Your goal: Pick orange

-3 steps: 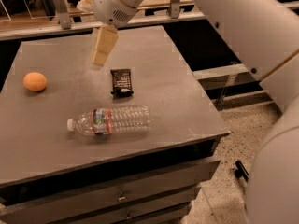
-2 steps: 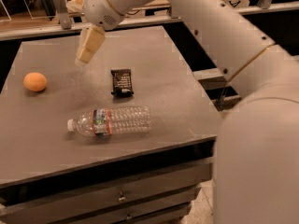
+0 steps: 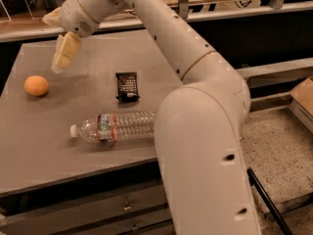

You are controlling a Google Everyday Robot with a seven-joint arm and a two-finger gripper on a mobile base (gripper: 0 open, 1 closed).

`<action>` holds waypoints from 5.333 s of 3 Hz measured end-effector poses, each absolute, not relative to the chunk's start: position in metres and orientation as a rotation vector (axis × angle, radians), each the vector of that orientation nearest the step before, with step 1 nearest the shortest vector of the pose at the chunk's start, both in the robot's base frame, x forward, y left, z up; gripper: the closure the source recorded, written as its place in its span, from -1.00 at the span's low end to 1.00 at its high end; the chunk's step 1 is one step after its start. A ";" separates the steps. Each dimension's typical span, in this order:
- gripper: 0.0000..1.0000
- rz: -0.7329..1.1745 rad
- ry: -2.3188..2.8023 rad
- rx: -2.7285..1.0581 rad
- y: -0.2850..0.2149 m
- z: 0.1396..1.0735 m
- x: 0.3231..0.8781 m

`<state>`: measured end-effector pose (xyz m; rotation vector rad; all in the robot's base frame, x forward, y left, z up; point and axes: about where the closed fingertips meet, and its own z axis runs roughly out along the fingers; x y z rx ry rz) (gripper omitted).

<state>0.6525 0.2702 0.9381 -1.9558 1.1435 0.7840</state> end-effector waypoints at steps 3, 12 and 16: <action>-1.00 0.951 1.071 -1.948 0.287 0.911 0.639; -0.05 1.031 1.263 -2.023 0.332 0.841 0.601; 1.00 0.799 1.092 -1.996 0.267 0.954 0.557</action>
Offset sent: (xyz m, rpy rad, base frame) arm 0.0019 -0.0001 -0.0038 0.0920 0.0627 0.0401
